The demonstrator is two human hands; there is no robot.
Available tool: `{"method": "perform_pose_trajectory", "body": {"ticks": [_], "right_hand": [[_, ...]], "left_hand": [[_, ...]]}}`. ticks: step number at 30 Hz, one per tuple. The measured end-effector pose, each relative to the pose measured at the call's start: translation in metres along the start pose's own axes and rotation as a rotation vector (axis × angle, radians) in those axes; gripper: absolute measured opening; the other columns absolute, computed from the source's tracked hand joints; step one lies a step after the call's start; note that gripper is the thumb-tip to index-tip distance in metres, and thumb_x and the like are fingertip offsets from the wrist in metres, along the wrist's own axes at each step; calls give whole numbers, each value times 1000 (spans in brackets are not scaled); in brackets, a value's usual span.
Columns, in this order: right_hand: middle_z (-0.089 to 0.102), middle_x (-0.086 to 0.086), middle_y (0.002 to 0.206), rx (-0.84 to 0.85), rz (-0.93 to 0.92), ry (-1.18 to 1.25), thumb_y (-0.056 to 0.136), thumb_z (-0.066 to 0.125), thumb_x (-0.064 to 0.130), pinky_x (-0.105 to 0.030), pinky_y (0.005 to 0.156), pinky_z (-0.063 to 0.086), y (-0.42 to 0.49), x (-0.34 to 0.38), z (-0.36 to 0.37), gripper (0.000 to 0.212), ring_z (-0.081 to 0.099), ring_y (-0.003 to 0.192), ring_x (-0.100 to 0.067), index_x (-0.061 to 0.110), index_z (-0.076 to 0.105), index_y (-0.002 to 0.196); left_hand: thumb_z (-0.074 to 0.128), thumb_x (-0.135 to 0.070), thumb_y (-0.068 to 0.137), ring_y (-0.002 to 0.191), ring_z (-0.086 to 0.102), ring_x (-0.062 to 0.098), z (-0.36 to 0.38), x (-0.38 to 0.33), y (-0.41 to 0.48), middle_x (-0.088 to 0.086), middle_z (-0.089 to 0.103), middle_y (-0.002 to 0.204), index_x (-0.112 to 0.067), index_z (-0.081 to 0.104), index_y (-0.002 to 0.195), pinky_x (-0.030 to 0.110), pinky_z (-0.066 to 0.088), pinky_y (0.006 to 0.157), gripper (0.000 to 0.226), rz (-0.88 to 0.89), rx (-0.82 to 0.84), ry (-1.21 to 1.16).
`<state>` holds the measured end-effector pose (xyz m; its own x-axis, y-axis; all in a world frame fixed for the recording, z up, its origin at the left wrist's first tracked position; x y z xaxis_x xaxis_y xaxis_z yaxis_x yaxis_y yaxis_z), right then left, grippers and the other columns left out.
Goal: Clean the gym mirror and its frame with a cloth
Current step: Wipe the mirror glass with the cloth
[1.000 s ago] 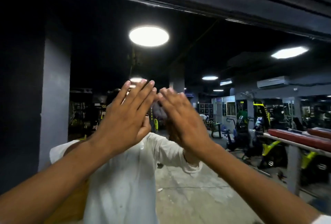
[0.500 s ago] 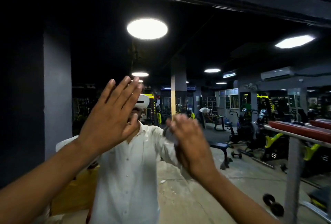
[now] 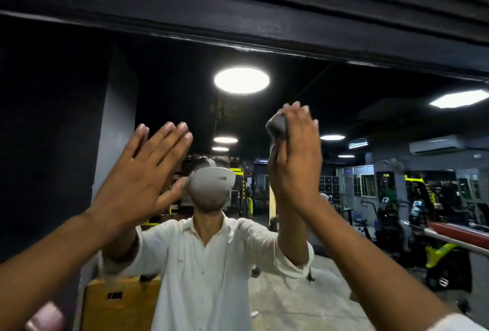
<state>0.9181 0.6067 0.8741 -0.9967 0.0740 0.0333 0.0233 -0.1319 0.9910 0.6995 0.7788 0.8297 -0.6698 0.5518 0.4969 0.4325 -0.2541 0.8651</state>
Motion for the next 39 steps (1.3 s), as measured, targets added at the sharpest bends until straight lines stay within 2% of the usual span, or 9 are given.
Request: {"method": "perform_pose_trajectory", "body": {"ticks": [4,10,17,21,24,30,33,36,39], "right_hand": [[28,-6,172,-52,45,-25,101,47,2,-47,132,11,8,57,38,65,13,162,-21,14,32,164],[24,-7,173,251,-428,-89,92,62,1,-46,132,16,-38,129,72,80,15,162,-21,13,29,165],[33,-9,169,-200,237,-68,108,40,5,-42,133,9,60,83,54,55,19,160,-22,9,32,162],[43,-6,160,-46,-103,11,100,52,5,-38,127,28,34,202,110,55,33,151,-21,21,44,152],[28,-3,171,132,-346,-65,97,63,6,-38,131,16,26,225,122,73,22,158,-20,20,34,163],[25,-3,173,-166,218,-160,104,48,7,-46,131,20,87,110,65,58,21,160,-21,19,41,160],[35,-7,169,-287,380,-61,102,44,-2,-40,131,18,97,135,87,59,27,158,-22,13,44,158],[38,-13,166,-265,124,-31,98,44,-4,-33,130,11,94,228,135,60,30,156,-27,10,44,157],[34,-11,169,-4,-157,34,101,54,5,-39,132,13,82,299,171,57,25,158,-24,12,45,156]], "left_hand": [[29,-54,106,166,3,21,1,51,10,8,6,179,-11,12,170,53,7,133,79,-161,-14,-75],[32,-48,105,165,11,24,1,62,14,11,15,178,-8,20,169,51,14,133,77,-124,-69,-147],[26,-56,107,165,-3,16,-2,149,17,3,2,179,-16,9,171,44,0,134,78,-174,-51,-93],[23,-57,107,165,-2,17,1,152,18,4,2,179,-15,7,171,44,1,134,78,-159,-78,-87],[27,-55,106,164,8,18,-6,164,16,5,13,178,-15,16,170,39,4,133,76,-66,-92,-102],[28,-57,104,165,8,18,-12,216,0,3,13,178,-18,17,170,49,7,133,77,-158,-102,-73],[30,-55,104,165,10,21,-10,212,1,5,15,178,-15,19,170,50,7,133,78,-162,-112,-42],[30,-55,105,165,9,21,-7,213,2,6,14,178,-13,19,170,49,5,133,78,-148,-93,-31],[31,-55,103,165,9,19,-8,217,2,6,16,177,-12,23,169,47,4,133,79,-150,-89,-69]]}}
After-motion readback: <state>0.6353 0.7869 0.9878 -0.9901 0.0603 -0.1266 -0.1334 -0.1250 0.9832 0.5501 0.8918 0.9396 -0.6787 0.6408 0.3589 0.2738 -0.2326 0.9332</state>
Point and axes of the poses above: each hand's wrist, its own y-axis towards the middle knuckle, its own z-axis out of the palm, x = y × z, the point moved 7 cm from there along y, towards the middle knuckle
